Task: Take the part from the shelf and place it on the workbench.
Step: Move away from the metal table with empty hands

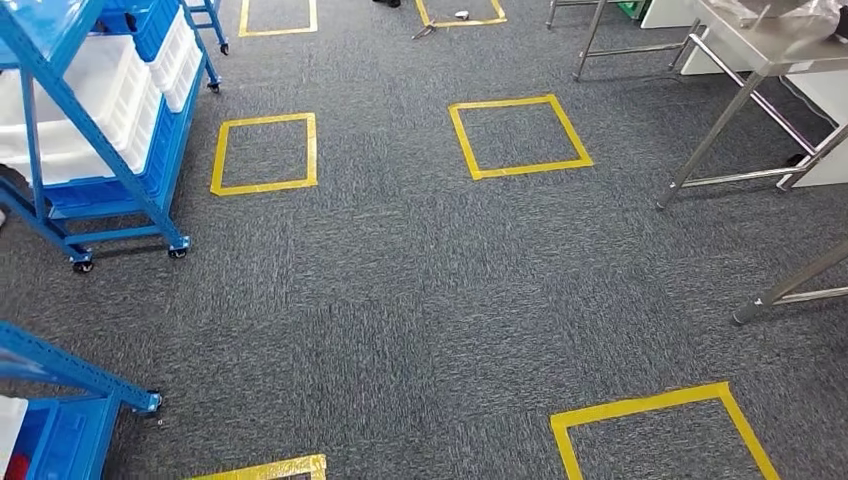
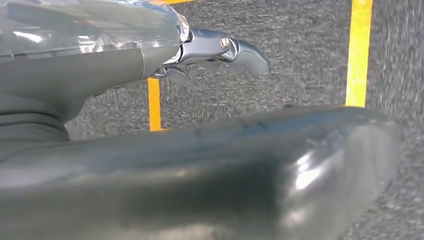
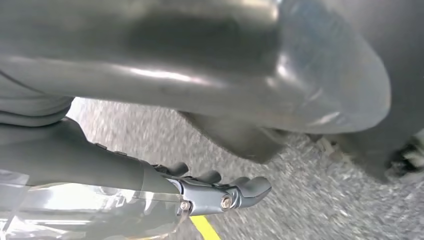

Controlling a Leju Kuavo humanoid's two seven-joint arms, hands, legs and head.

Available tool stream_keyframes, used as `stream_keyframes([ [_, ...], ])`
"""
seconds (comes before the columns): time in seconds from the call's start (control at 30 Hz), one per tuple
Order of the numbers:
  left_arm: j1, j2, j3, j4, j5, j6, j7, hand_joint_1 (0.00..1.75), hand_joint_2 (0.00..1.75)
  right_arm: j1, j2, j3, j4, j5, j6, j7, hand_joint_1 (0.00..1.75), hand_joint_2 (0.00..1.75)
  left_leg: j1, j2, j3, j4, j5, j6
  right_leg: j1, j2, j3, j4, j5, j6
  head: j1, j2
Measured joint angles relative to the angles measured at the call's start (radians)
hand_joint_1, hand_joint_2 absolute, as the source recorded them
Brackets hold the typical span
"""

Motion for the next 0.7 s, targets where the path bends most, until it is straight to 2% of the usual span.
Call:
stream_keyframes([
  [0.03,-0.002,0.000,0.000,0.000,0.000,0.000,0.000,0.00,0.00,0.001,0.000,0.001,0.000,0.000,0.000,0.000,0.00,0.00,-0.001,-0.011,-0.002,0.000,0.002,0.003,-0.001,0.022,-0.034,0.072,-0.035,0.002,0.000,0.000],
  [0.07,-0.002,0.000,0.000,0.000,0.000,-0.001,0.000,0.00,0.00,0.002,0.000,0.002,0.000,0.000,0.001,0.000,0.00,0.00,-0.002,-0.024,-0.004,0.001,0.003,0.004,-0.001,0.032,-0.067,0.136,-0.058,0.003,0.000,0.000],
  [0.1,-0.002,0.000,0.001,0.000,-0.001,-0.001,0.000,0.00,0.00,0.003,0.000,0.003,0.000,0.000,0.001,0.000,0.00,0.00,-0.003,-0.037,-0.006,0.003,0.003,0.005,-0.002,0.036,-0.088,0.174,-0.063,0.003,0.000,0.000],
  [0.13,-0.002,0.000,0.001,0.000,-0.001,-0.001,0.000,0.00,0.00,0.004,0.000,0.004,0.000,0.000,0.002,0.000,0.00,0.00,-0.003,-0.051,-0.006,0.005,0.003,0.004,-0.002,0.038,-0.092,0.176,-0.048,0.003,0.000,0.000],
  [0.17,-0.002,0.000,0.001,0.000,-0.002,-0.002,0.000,0.00,0.00,0.005,0.000,0.005,0.000,0.000,0.004,0.002,0.00,0.00,-0.003,-0.066,-0.006,0.007,0.002,0.003,-0.004,0.042,-0.077,0.137,-0.014,0.002,0.000,0.000],
  [0.2,-0.002,0.000,0.001,0.000,-0.003,-0.004,0.001,0.00,0.00,0.006,0.000,0.005,0.000,0.000,0.007,0.006,0.00,0.00,-0.003,-0.080,-0.006,0.010,0.001,0.001,-0.005,0.054,-0.048,0.068,0.029,0.000,0.000,0.000],
  [0.23,-0.002,0.000,0.001,0.000,-0.004,-0.006,0.002,0.00,0.00,0.007,0.000,0.005,0.000,0.000,0.010,0.012,0.00,0.00,-0.003,-0.092,-0.008,0.013,0.000,-0.002,-0.007,0.081,-0.019,-0.002,0.061,-0.004,0.000,0.000],
  [0.27,-0.003,0.000,0.001,0.000,-0.006,-0.009,0.002,0.00,0.00,0.008,-0.001,0.005,0.000,0.000,0.012,0.019,0.00,0.00,-0.004,-0.104,-0.011,0.016,-0.001,-0.007,-0.008,0.104,0.003,-0.057,0.083,-0.006,0.000,0.000],
  [0.3,-0.003,0.000,0.001,0.000,-0.008,-0.011,0.003,0.00,0.00,0.009,-0.001,0.005,0.000,-0.001,0.016,0.028,0.00,0.00,-0.002,-0.115,-0.015,0.018,-0.001,-0.014,-0.007,0.121,0.015,-0.088,0.091,-0.009,0.000,0.000],
  [0.33,-0.003,0.000,0.001,0.000,-0.010,-0.012,0.004,0.00,0.00,0.010,-0.002,0.005,0.000,-0.002,0.019,0.039,0.00,0.00,-0.001,-0.125,-0.019,0.018,0.001,-0.021,-0.005,0.128,0.017,-0.097,0.088,-0.013,0.000,0.000],
  [0.4,-0.001,0.000,0.001,0.000,-0.012,-0.014,0.004,0.00,0.00,0.011,-0.002,0.005,0.000,-0.003,0.029,0.062,0.00,0.00,0.003,-0.138,-0.026,0.017,0.003,-0.034,-0.005,0.103,0.020,-0.105,0.093,-0.023,0.000,0.000],
  [0.43,0.000,0.000,0.001,0.000,-0.013,-0.015,0.004,0.00,0.00,0.012,-0.003,0.005,0.000,-0.005,0.033,0.073,0.00,0.00,0.001,-0.125,-0.032,0.027,-0.006,-0.039,-0.006,0.090,0.022,-0.111,0.096,-0.030,0.000,0.000],
  [0.47,0.000,0.000,0.001,0.000,-0.016,-0.017,0.004,0.00,0.00,0.014,-0.004,0.005,0.000,-0.007,0.037,0.084,0.00,0.00,0.001,-0.100,-0.045,0.054,-0.025,-0.042,-0.008,0.076,0.024,-0.117,0.099,-0.036,0.000,0.000],
  [0.53,-0.004,0.000,0.001,0.000,-0.024,-0.022,0.000,0.00,0.00,0.019,-0.005,0.004,0.000,-0.015,0.044,0.105,0.00,0.00,-0.001,-0.039,-0.100,0.173,-0.094,-0.048,-0.006,0.045,0.025,-0.121,0.099,-0.044,0.000,0.000],
  [0.57,-0.007,0.000,0.000,0.000,-0.031,-0.027,-0.003,0.00,0.00,0.021,-0.006,0.002,0.000,-0.021,0.046,0.115,0.00,0.00,0.000,-0.025,-0.131,0.242,-0.125,-0.051,-0.004,0.028,0.024,-0.121,0.098,-0.045,0.000,0.000],
  [0.6,-0.008,0.001,-0.002,0.000,-0.039,-0.032,-0.007,0.00,0.00,0.023,-0.008,-0.001,0.000,-0.028,0.047,0.121,0.00,0.00,0.000,-0.018,-0.153,0.291,-0.141,-0.054,-0.003,0.012,0.025,-0.120,0.097,-0.046,0.000,0.000],
  [0.63,-0.008,0.001,-0.004,0.000,-0.047,-0.037,-0.014,0.00,0.00,0.023,-0.009,-0.006,0.000,-0.035,0.048,0.124,0.00,0.00,0.001,-0.016,-0.155,0.302,-0.136,-0.055,-0.002,-0.003,0.025,-0.119,0.095,-0.046,0.000,0.000],
  [0.67,-0.007,0.001,-0.007,0.000,-0.056,-0.041,-0.021,0.00,0.00,0.023,-0.010,-0.011,0.000,-0.043,0.047,0.124,0.00,0.00,0.002,-0.012,-0.136,0.271,-0.113,-0.056,-0.001,-0.016,0.026,-0.118,0.094,-0.045,0.000,0.000],
  [0.7,-0.008,0.001,-0.010,0.000,-0.064,-0.046,-0.030,0.00,0.00,0.022,-0.011,-0.016,0.000,-0.051,0.046,0.120,0.00,0.00,0.002,-0.002,-0.098,0.204,-0.079,-0.055,-0.001,-0.028,0.028,-0.117,0.091,-0.043,0.000,0.000],
])
